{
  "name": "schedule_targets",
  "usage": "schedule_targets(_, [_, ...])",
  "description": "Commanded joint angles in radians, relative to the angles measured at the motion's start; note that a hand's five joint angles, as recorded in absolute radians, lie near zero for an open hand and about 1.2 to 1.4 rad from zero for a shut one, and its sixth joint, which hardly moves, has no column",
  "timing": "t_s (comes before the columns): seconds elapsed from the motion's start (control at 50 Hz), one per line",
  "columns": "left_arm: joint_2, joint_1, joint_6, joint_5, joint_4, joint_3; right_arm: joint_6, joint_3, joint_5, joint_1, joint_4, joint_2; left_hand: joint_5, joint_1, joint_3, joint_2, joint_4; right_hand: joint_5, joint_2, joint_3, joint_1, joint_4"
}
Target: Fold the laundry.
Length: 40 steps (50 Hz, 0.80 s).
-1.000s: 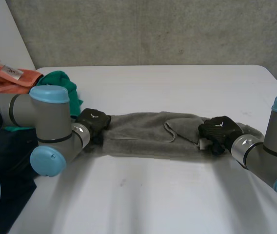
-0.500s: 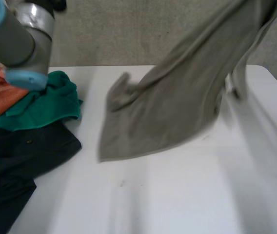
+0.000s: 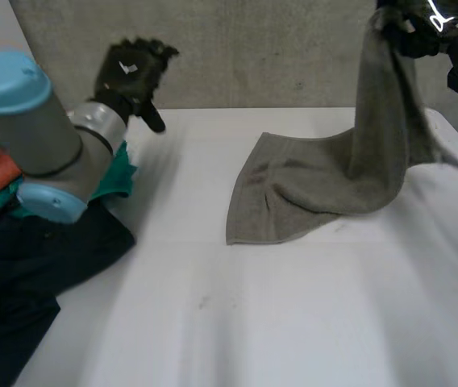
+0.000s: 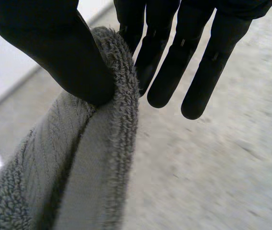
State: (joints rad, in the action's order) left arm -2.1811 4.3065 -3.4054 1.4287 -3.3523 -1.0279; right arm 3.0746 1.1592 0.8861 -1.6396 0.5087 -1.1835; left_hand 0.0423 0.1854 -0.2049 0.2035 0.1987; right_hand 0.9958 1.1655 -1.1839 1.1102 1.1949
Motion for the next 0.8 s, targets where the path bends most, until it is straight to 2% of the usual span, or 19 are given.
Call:
schedule_targets(0.02, [-0.049,-0.042,0.058,-0.01,0.016,0.041,0.081,0.132,-0.182,0.003,-0.013,-0.2,-0.042,-0.011,0.03,-0.029,-0.024,0.226,0.231,-0.212,0.286,0.201])
schedule_targets(0.2, [-0.138,-0.117,0.09,-0.085,0.131,0.161,0.298,0.278,-0.344,0.004,0.013,-0.45,-0.042,-0.011,0.03,-0.029,-0.024,0.226,0.231,-0.212,0.286,0.201])
schedule_targets(0.28, [-0.172,-0.172,0.107,-0.108,0.166,0.164,0.429,0.344,-0.413,0.004,0.101,-0.554,-0.042,-0.011,0.03,-0.029,-0.024,0.226,0.231,-0.212,0.286,0.201])
schedule_targets(0.34, [-0.183,-0.2,0.124,-0.116,0.175,0.146,0.509,0.366,-0.414,0.01,0.172,-0.591,-0.042,-0.011,0.03,-0.029,-0.024,0.226,0.231,-0.212,0.286,0.201])
schedule_targets(0.5, [-0.206,-0.252,0.147,-0.119,0.148,0.074,0.852,0.41,-0.415,0.092,0.421,-0.608,-0.042,-0.011,0.03,-0.029,-0.024,0.226,0.231,-0.212,0.286,0.201])
schedule_targets(0.52, [-0.207,-0.252,0.147,-0.113,0.14,0.071,0.906,0.424,-0.418,0.112,0.462,-0.604,-0.008,0.024,-0.004,0.005,0.01,0.226,0.231,-0.212,0.286,0.201])
schedule_targets(0.56, [-0.212,-0.251,0.144,-0.106,0.133,0.075,0.937,0.431,-0.42,0.119,0.497,-0.594,0.388,0.419,-0.4,0.401,0.406,0.226,0.231,-0.212,0.286,0.201])
schedule_targets(0.58, [-0.212,-0.249,0.143,-0.103,0.131,0.078,0.943,0.433,-0.423,0.122,0.508,-0.585,0.62,0.651,-0.632,0.633,0.638,0.226,0.231,-0.212,0.286,0.201])
schedule_targets(0.6, [-0.207,-0.24,0.146,-0.091,0.129,0.086,0.947,0.432,-0.432,0.126,0.508,-0.567,1.113,1.145,-1.125,1.126,1.131,0.226,0.231,-0.212,0.286,0.201])
schedule_targets(0.62, [-0.207,-0.232,0.146,-0.082,0.129,0.089,0.946,0.43,-0.438,0.129,0.504,-0.556,1.179,1.21,-1.191,1.192,1.197,0.226,0.231,-0.212,0.286,0.201])
schedule_targets(0.74, [-0.138,-0.165,0.15,0.022,0.171,0.1,0.914,0.396,-0.466,0.139,0.429,-0.453,1.179,1.211,-1.191,1.193,1.198,0.226,0.231,-0.212,0.286,0.201])
schedule_targets(0.8, [-0.1,-0.136,0.143,0.035,0.175,0.094,0.848,0.355,-0.464,0.139,0.36,-0.378,1.179,1.211,-1.191,1.193,1.198,0.226,0.231,-0.212,0.286,0.201])
